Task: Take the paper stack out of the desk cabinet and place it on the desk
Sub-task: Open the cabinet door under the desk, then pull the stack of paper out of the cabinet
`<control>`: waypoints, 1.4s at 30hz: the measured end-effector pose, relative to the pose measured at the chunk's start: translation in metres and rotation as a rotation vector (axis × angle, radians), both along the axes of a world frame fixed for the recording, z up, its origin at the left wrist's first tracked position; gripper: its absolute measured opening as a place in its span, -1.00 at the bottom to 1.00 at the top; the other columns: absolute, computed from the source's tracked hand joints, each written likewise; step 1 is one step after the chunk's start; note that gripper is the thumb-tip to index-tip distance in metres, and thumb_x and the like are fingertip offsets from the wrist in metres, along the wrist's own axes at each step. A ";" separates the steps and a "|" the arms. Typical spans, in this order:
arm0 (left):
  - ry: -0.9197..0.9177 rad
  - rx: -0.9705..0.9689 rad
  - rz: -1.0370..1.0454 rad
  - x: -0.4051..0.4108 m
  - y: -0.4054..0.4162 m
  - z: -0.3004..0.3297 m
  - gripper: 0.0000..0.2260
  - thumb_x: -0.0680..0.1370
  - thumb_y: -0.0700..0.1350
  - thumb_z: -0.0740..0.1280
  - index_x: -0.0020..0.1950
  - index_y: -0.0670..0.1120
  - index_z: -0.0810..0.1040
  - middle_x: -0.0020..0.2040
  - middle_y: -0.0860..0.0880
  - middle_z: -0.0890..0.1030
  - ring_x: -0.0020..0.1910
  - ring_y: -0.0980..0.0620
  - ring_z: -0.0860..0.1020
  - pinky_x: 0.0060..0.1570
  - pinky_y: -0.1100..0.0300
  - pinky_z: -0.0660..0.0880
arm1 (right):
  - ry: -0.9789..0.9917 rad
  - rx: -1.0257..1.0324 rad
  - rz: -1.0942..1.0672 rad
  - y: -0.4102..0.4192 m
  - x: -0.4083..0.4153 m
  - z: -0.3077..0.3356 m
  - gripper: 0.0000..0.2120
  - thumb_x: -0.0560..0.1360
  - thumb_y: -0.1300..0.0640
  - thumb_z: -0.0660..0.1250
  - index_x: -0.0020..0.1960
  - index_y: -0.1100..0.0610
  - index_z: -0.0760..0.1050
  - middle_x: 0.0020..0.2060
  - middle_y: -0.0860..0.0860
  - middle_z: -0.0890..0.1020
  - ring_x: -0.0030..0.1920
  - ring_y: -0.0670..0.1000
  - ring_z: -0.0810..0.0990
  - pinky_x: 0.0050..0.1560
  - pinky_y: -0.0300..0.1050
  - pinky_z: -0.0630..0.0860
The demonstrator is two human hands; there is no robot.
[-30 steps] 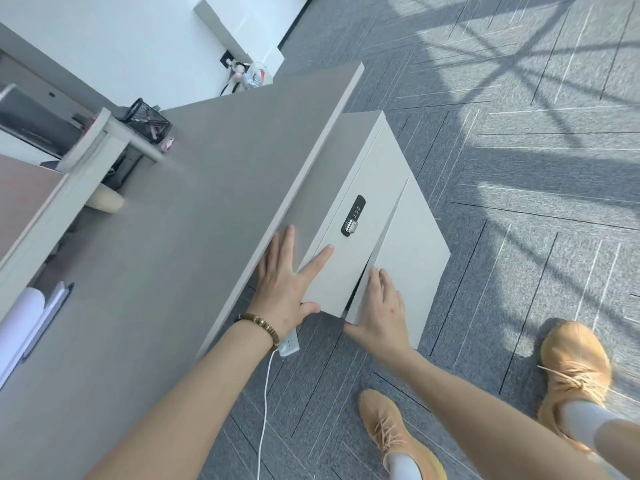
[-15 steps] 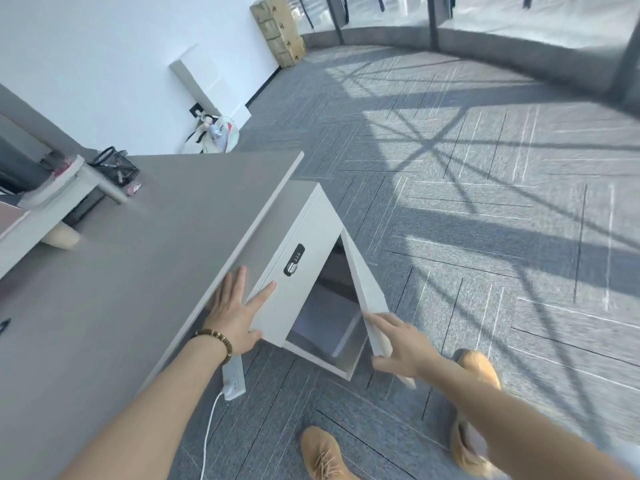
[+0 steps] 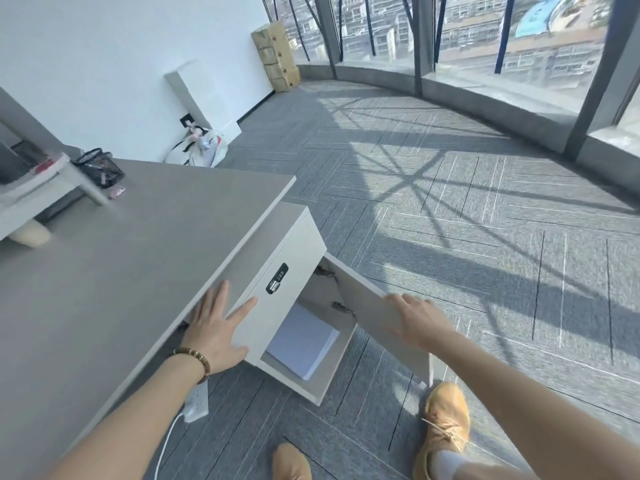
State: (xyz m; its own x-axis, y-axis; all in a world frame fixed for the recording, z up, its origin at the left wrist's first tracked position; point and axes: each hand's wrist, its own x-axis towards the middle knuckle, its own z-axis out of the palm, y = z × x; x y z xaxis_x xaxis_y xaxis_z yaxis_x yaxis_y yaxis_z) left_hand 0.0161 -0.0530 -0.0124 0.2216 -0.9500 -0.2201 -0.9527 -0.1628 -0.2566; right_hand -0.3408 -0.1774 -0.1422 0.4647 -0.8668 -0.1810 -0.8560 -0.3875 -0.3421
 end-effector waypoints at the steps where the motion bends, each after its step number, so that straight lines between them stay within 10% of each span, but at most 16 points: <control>1: 0.004 -0.014 0.000 0.000 0.000 -0.001 -0.14 0.35 0.15 0.35 0.54 0.32 -0.05 0.60 -0.15 -0.32 0.57 -0.23 -0.28 0.54 -0.18 -0.15 | 0.024 -0.007 -0.015 -0.002 0.010 0.000 -0.42 0.52 -0.18 0.26 0.46 0.00 0.25 0.26 0.03 0.54 0.20 0.10 0.55 0.29 0.04 0.44; 7: 0.002 -0.039 0.001 0.002 0.001 -0.005 -0.20 0.39 0.21 0.29 0.54 0.33 -0.06 0.60 -0.13 -0.31 0.57 -0.21 -0.27 0.52 -0.14 -0.17 | 0.206 0.013 -0.131 0.005 0.052 -0.024 -0.07 0.48 -0.20 0.25 0.59 0.16 -0.19 0.44 0.20 0.30 0.44 0.22 0.29 0.45 0.27 0.20; 14: 0.057 -0.114 -0.010 0.004 0.003 -0.010 -0.23 0.39 0.21 0.28 0.53 0.33 0.00 0.61 -0.10 -0.28 0.58 -0.18 -0.25 0.51 -0.10 -0.18 | 0.199 -0.103 -0.079 -0.025 0.027 -0.032 0.05 0.38 -0.50 0.11 0.61 0.04 -0.25 0.50 0.16 0.26 0.54 0.20 0.17 0.52 0.29 0.04; 23: 0.051 -0.135 0.026 -0.005 0.004 -0.007 -0.26 0.40 0.24 0.23 0.53 0.32 0.00 0.62 -0.12 -0.24 0.59 -0.15 -0.22 0.53 -0.10 -0.13 | 0.176 0.006 -0.135 -0.074 0.016 -0.013 0.01 0.35 -0.47 0.18 0.60 0.00 -0.11 0.55 0.18 0.17 0.56 0.23 0.07 0.50 0.38 -0.08; 30: -0.047 -0.250 0.226 -0.066 0.003 -0.027 -0.28 0.29 0.09 0.36 0.47 0.05 0.38 0.53 -0.44 0.09 0.51 -0.46 0.05 0.47 -0.33 0.05 | 0.154 0.040 -0.157 -0.070 0.030 0.000 -0.12 0.42 -0.38 0.20 0.58 0.02 0.05 0.53 0.19 0.22 0.55 0.24 0.10 0.51 0.39 -0.04; 42: 0.345 -0.287 0.201 -0.092 -0.019 -0.194 -0.43 0.47 -0.13 0.33 0.48 -0.17 0.33 0.59 -0.25 0.12 0.59 -0.20 0.05 0.49 -0.15 0.24 | 0.010 0.113 0.172 -0.038 0.123 -0.073 -0.45 0.60 -0.06 0.21 0.53 0.06 0.22 0.55 0.13 0.24 0.52 0.18 0.25 0.50 0.11 0.17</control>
